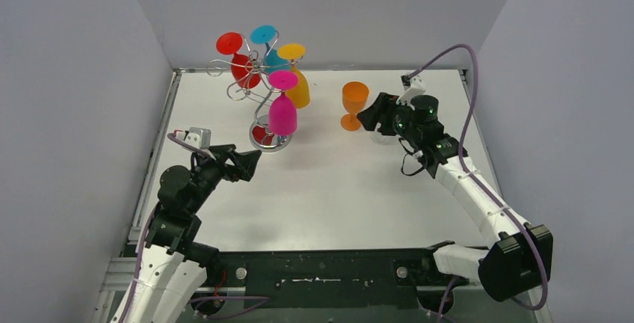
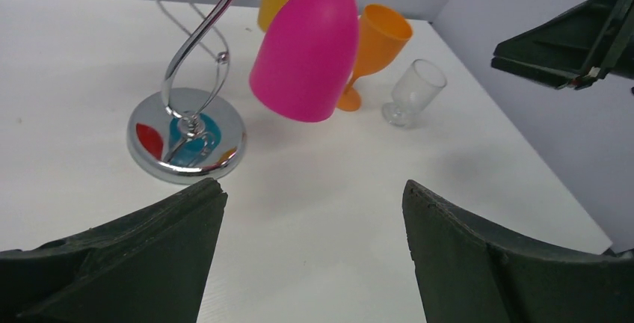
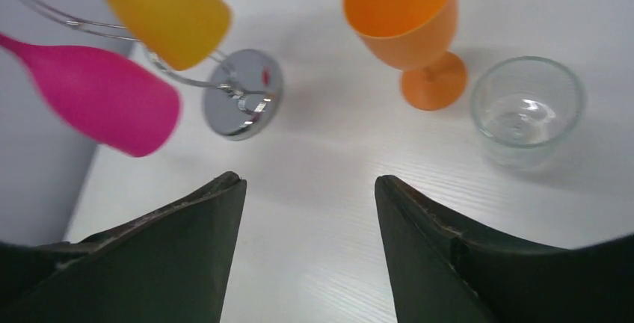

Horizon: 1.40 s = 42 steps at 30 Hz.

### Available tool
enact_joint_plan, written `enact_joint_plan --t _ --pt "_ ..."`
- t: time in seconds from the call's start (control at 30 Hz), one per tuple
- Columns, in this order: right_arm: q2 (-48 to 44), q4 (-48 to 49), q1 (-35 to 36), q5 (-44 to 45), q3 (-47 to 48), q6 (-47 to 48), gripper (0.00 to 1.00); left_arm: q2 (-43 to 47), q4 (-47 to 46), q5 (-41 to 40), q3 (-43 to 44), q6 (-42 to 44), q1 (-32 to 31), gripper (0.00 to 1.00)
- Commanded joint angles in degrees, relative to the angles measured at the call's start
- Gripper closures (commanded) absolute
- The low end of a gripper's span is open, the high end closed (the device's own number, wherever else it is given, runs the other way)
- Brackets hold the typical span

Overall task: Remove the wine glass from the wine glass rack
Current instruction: Place the wine glass at the center of the board, then pick up the wine glass from the wine rack.

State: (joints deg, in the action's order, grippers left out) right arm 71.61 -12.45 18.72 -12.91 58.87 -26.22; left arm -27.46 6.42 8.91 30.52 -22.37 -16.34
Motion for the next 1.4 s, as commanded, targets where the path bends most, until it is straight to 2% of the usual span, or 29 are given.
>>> enact_joint_plan --t 0.0,0.07,0.13,0.27,0.43,0.5,0.77,1.0,1.2,1.37 --pt "-4.54 29.05 0.03 -18.11 -6.90 -19.59 0.34 -2.01 -9.15 7.28 5.09 -4.11 0.26 0.14" --pt "-3.25 38.65 1.43 -21.33 -8.16 -27.64 0.33 -2.40 -8.32 7.37 5.57 -3.07 0.32 0.14" --pt "-0.92 43.29 4.73 -22.05 -6.60 -31.08 0.32 -2.09 -6.87 6.34 5.51 -1.58 0.26 0.14" --pt "5.11 41.92 9.95 -22.16 1.43 -30.94 0.30 0.29 -3.73 2.58 3.70 3.23 0.33 0.14" --pt "11.51 48.27 11.37 -22.15 5.50 -36.55 0.29 5.20 -1.12 -1.98 -0.41 7.98 0.34 0.13" --pt "14.31 47.72 11.59 -21.56 7.68 -37.17 0.28 7.72 -0.97 -3.03 -2.09 8.68 0.28 0.13" --pt "22.31 49.43 12.44 -20.77 13.77 -39.51 0.35 9.46 -0.22 -6.74 -2.99 10.52 0.34 0.12" --pt "27.77 50.33 12.70 -21.46 18.83 -41.76 0.41 8.34 -0.08 -4.80 -2.84 9.53 0.43 0.12" --pt "30.12 51.43 12.80 -22.81 20.71 -43.50 0.54 8.74 0.09 -4.92 -2.97 9.54 0.56 0.13" --pt "31.01 52.69 12.98 -23.53 20.87 -45.06 0.60 7.86 0.22 -4.56 -2.95 9.36 0.69 0.12"
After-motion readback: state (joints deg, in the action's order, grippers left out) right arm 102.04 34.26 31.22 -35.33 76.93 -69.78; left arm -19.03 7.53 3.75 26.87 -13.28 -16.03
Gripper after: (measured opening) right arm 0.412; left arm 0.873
